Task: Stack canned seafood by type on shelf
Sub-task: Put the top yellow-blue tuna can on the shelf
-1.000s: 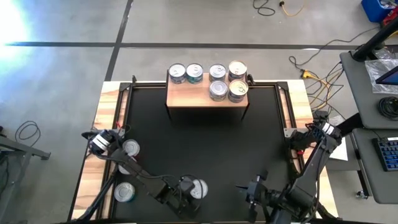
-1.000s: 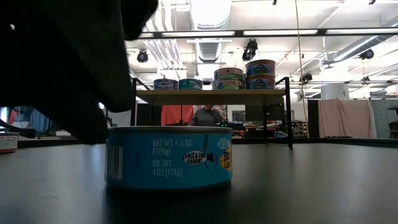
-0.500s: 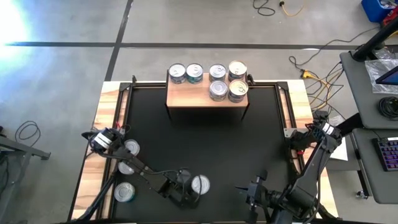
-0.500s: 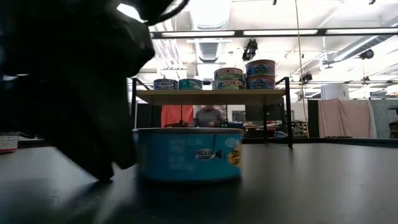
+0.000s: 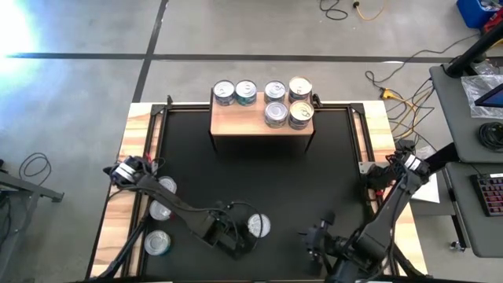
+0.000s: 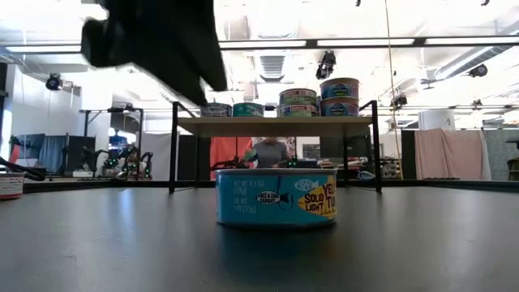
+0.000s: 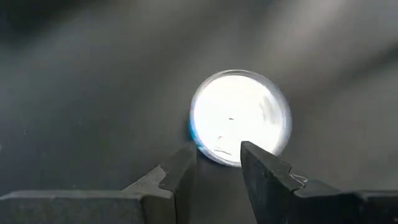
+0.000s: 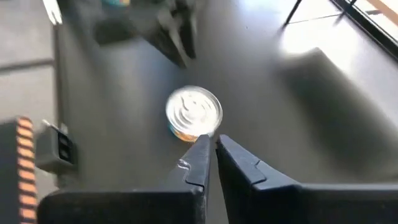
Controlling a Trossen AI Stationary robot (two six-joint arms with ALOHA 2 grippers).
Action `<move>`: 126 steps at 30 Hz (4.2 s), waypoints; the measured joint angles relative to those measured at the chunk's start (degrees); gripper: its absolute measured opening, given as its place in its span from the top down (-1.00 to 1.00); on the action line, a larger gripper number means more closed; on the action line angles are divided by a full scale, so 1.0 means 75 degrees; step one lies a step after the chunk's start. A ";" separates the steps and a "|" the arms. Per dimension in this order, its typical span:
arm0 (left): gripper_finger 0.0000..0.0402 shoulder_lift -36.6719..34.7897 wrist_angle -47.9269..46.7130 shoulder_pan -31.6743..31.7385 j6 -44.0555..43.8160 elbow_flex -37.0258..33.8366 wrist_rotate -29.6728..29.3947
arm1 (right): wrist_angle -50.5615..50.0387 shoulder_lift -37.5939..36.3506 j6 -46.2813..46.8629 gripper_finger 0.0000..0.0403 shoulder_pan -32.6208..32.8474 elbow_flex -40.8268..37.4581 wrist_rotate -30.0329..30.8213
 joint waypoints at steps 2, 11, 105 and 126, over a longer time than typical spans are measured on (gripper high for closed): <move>0.45 0.0001 -0.0252 -0.0095 0.0255 0.0240 -0.0005 | -0.0029 0.0004 -0.0215 0.81 -0.0045 -0.0126 -0.0024; 0.45 0.0022 -0.0969 -0.0636 0.0326 0.0340 -0.0199 | -0.0977 0.0004 -0.1134 0.11 -0.0662 -0.0139 -0.0557; -0.99 0.0495 0.5543 -0.0886 0.3194 -0.3112 -0.1285 | 0.4074 0.3164 -0.5678 -0.57 -0.2910 0.0313 -0.4552; -1.00 0.1799 0.6846 -0.0628 0.3493 -0.2146 -0.2149 | 0.3886 0.3129 -0.5565 -0.70 -0.2793 -0.0063 -0.4681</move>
